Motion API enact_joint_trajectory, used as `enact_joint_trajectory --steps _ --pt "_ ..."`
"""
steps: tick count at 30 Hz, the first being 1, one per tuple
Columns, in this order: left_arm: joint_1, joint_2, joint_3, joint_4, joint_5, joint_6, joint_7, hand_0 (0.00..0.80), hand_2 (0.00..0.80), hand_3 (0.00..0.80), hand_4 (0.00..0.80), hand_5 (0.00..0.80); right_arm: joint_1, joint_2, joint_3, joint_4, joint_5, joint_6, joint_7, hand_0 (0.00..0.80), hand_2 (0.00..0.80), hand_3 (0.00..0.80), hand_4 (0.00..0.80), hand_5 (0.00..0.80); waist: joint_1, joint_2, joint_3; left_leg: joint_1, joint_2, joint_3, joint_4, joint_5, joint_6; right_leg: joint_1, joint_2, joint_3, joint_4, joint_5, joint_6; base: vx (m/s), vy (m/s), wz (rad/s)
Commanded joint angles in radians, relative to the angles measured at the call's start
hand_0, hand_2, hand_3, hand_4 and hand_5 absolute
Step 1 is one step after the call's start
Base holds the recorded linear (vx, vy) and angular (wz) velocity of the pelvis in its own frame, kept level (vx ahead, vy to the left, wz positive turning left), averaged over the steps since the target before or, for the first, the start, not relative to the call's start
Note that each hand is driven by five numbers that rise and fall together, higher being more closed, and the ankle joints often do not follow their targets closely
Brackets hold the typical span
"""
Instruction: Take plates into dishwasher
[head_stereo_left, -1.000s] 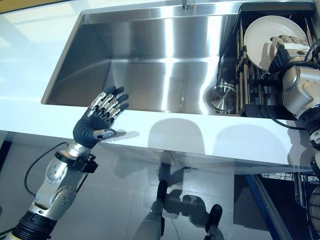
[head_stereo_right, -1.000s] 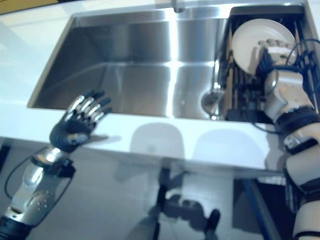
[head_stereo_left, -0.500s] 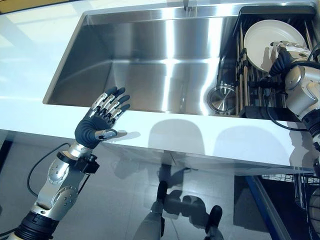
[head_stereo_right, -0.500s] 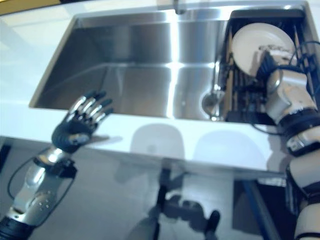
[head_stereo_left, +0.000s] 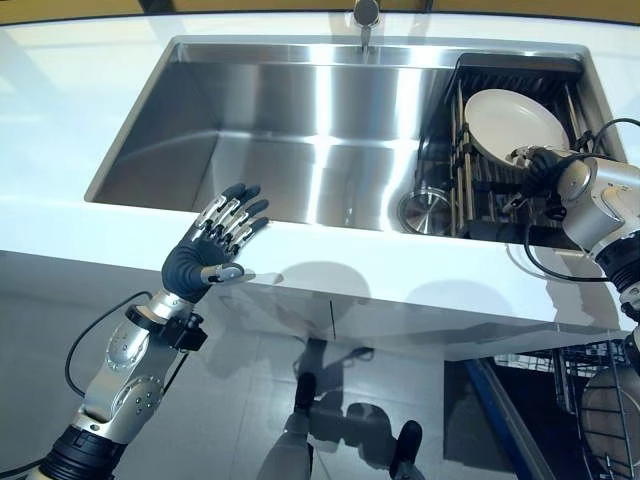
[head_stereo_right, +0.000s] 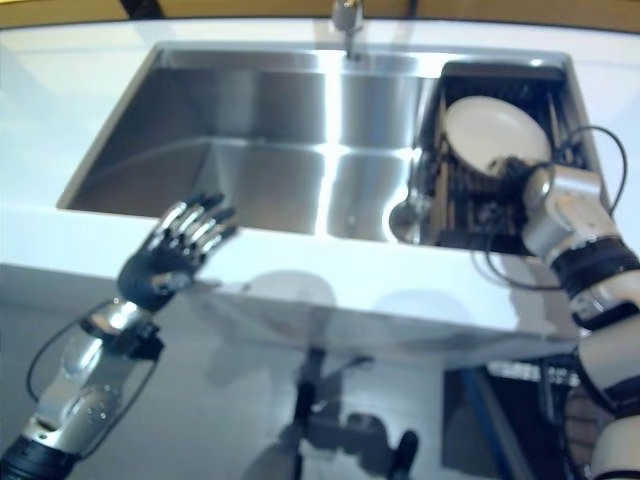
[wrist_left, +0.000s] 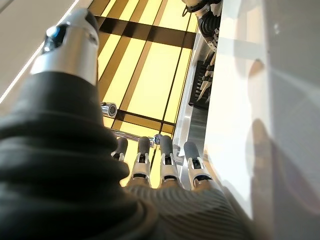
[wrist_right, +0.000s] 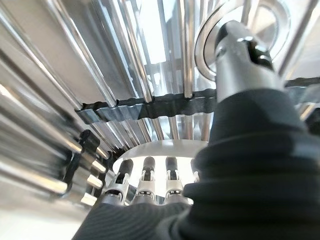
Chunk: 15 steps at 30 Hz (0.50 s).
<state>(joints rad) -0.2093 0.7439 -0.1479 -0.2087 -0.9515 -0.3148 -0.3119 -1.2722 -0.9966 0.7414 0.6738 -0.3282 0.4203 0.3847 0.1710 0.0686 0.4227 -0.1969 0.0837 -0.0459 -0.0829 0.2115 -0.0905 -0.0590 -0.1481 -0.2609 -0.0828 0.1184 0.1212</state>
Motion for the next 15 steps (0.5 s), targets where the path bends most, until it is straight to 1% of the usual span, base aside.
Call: enact_joint_trajectory --steps 1,7,11,15 --pt "0.018 -0.032 0.012 -0.024 0.024 -0.023 0.001 0.0 0.0 0.0 0.0 0.0 -0.016 -0.05 0.036 -0.058 -0.017 0.014 0.004 0.0 0.0 0.0 0.0 0.0 -0.009 -0.072 -0.035 0.065 0.039 0.055 -0.004 -0.061 -0.009 -0.062 -0.041 0.031 0.028 0.065 0.016 0.015 -0.003 -0.05" --pt "0.023 -0.037 0.012 -0.019 0.034 -0.024 -0.005 0.0 0.0 0.0 0.0 0.0 -0.029 -0.04 0.038 -0.05 -0.014 0.005 -0.046 0.0 0.0 0.0 0.0 0.0 -0.004 -0.072 -0.031 0.064 0.039 0.055 -0.004 -0.061 -0.008 -0.058 -0.038 0.032 0.022 0.065 0.014 -0.003 -0.007 -0.02" --pt "0.019 -0.033 0.008 -0.012 0.03 -0.036 -0.005 0.0 0.0 0.0 0.0 0.0 -0.058 -0.03 0.043 -0.028 0.004 0.005 -0.146 0.0 0.0 0.0 0.0 0.0 0.0 -0.06 -0.022 0.051 0.034 0.049 -0.004 -0.059 -0.006 -0.067 -0.039 0.027 0.021 0.066 0.013 -0.041 -0.006 -0.02" --pt "0.023 -0.028 0.01 -0.008 0.017 -0.052 -0.014 0.0 0.0 0.0 0.0 0.0 -0.089 -0.032 0.045 -0.003 0.02 -0.022 -0.244 0.0 0.0 0.0 0.0 0.0 0.002 -0.047 -0.016 0.04 0.03 0.045 -0.004 -0.059 -0.005 -0.076 -0.042 0.022 0.022 0.065 0.013 -0.022 0.006 -0.01"
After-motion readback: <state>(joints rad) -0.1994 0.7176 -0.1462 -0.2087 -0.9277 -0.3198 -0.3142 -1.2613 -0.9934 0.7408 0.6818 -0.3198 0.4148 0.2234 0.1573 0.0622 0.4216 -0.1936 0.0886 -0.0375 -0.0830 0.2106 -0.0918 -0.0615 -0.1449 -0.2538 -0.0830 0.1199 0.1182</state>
